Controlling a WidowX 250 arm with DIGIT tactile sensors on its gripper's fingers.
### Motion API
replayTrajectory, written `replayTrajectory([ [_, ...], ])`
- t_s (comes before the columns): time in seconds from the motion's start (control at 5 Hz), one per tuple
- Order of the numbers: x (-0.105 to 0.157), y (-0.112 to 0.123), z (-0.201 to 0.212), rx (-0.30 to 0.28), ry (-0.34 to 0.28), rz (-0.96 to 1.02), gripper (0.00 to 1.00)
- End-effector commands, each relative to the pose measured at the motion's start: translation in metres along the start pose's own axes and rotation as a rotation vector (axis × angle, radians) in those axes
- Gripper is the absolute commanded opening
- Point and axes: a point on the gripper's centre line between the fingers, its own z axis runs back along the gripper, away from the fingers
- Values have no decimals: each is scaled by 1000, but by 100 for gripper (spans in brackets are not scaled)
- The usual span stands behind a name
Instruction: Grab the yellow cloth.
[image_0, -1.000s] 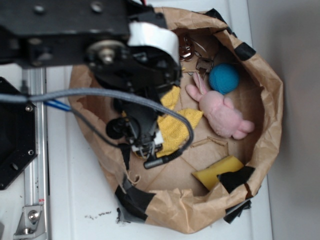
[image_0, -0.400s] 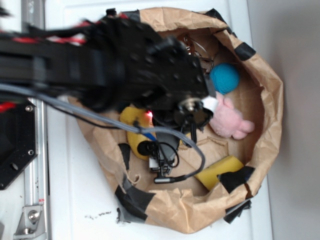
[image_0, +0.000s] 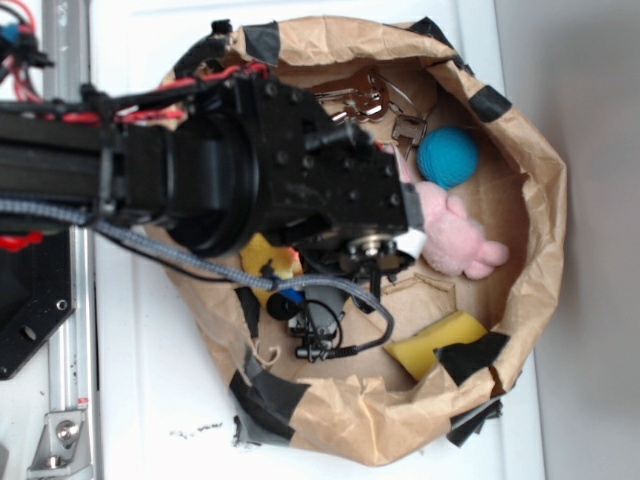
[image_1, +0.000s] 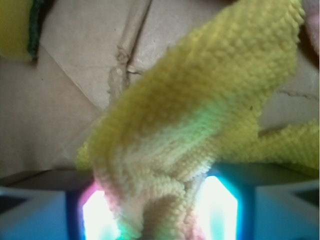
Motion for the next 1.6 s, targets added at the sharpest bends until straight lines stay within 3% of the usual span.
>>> replayTrajectory([
  [0.0,-2,-4,15,50,-32,-60,0],
  [0.6,0,0,64,91,-123,-89,0],
  [0.8,-5,2,115,107,-254,-87,0],
  [1.0,-12,6,144,195,-200,-61,0],
  [1.4,-18,12,160,190,-217,5,0],
])
